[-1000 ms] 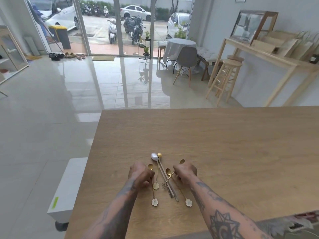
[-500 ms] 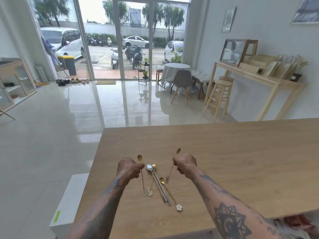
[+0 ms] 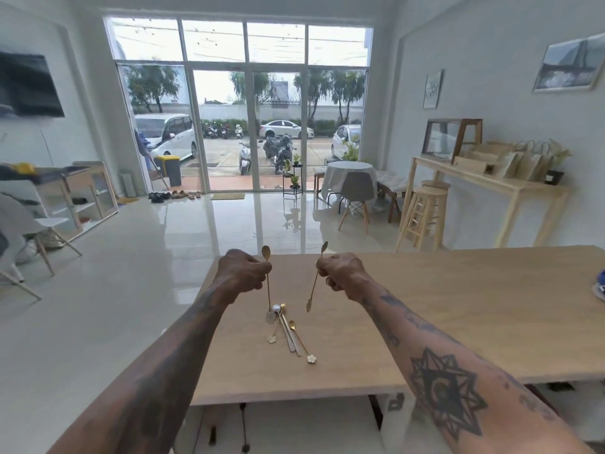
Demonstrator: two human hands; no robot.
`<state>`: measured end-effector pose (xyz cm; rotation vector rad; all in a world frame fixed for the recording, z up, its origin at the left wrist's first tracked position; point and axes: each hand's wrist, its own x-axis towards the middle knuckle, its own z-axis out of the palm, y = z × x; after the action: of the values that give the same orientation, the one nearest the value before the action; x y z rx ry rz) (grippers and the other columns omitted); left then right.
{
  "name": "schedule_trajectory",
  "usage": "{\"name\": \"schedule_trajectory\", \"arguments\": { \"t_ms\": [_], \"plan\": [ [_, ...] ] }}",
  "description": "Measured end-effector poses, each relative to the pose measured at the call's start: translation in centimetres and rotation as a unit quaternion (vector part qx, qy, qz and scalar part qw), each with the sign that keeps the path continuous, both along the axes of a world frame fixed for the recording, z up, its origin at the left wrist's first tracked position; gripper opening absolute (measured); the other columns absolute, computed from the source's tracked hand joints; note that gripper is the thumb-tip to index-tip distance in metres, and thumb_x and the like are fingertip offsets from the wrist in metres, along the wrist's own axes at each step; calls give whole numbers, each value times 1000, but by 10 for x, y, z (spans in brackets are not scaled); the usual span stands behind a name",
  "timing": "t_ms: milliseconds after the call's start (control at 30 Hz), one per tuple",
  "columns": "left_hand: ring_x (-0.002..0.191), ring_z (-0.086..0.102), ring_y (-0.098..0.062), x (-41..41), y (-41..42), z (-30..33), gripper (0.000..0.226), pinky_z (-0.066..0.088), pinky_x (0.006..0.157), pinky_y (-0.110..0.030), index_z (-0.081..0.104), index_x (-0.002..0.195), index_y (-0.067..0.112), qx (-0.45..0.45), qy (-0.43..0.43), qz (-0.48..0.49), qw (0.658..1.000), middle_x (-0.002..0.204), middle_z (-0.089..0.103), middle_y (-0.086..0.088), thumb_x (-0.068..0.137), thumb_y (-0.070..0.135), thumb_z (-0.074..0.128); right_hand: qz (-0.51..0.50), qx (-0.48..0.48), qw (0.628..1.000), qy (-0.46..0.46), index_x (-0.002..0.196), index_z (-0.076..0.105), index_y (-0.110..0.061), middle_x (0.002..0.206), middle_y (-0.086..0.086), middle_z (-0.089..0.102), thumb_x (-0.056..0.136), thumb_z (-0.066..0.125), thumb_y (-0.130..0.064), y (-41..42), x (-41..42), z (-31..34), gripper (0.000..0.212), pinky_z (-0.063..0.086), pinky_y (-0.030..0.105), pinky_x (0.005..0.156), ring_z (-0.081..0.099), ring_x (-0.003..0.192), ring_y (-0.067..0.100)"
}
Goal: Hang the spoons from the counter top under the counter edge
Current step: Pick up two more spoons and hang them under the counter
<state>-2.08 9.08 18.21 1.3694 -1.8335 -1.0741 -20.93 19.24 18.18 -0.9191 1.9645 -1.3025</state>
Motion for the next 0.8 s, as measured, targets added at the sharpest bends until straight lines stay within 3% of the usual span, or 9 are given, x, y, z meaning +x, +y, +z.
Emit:
{"name": "schedule_trajectory", "arguments": {
  "t_ms": [233, 400, 500, 633, 800],
  "plan": [
    [62, 65, -22, 33, 70, -53, 22, 49, 60, -27, 78, 83, -1, 96, -25, -33, 995, 74, 75, -14, 84, 20, 78, 72, 52, 996, -21, 60, 54, -13, 67, 10, 50, 87, 60, -6, 57, 41, -52, 28, 27, 22, 41, 39, 44, 15],
    [40, 56, -11, 73, 92, -118, 12, 42, 38, -18, 74, 76, 3, 192, -71, -44, 978, 56, 66, -5, 84, 12, 78, 148, 137, 979, -34, 75, 57, -10, 69, 10, 51, 89, 59, -6, 79, 81, -109, 15, 26, 26, 47, 40, 50, 16],
    [34, 54, -7, 106, 101, -162, 13, 41, 33, -16, 75, 80, 0, 240, -84, -34, 967, 53, 65, -4, 88, 10, 74, 188, 192, 963, -22, 84, 59, -11, 75, 10, 53, 90, 60, -10, 82, 100, -147, 6, 30, 26, 49, 43, 54, 16],
    [35, 56, -8, 138, 101, -215, 14, 43, 35, -15, 75, 79, -2, 272, -90, 7, 958, 52, 65, -5, 88, 9, 75, 209, 231, 949, -39, 84, 63, -11, 75, 10, 55, 91, 59, -13, 68, 122, -205, 8, 32, 24, 48, 42, 51, 14],
    [49, 61, -12, 131, 69, -287, 15, 46, 45, -21, 76, 81, -3, 274, -121, 40, 953, 67, 68, -10, 85, 12, 76, 194, 271, 941, -60, 75, 64, -13, 67, 4, 58, 88, 62, -14, 28, 138, -288, 13, 34, 23, 43, 44, 46, 12]
  ]
}}
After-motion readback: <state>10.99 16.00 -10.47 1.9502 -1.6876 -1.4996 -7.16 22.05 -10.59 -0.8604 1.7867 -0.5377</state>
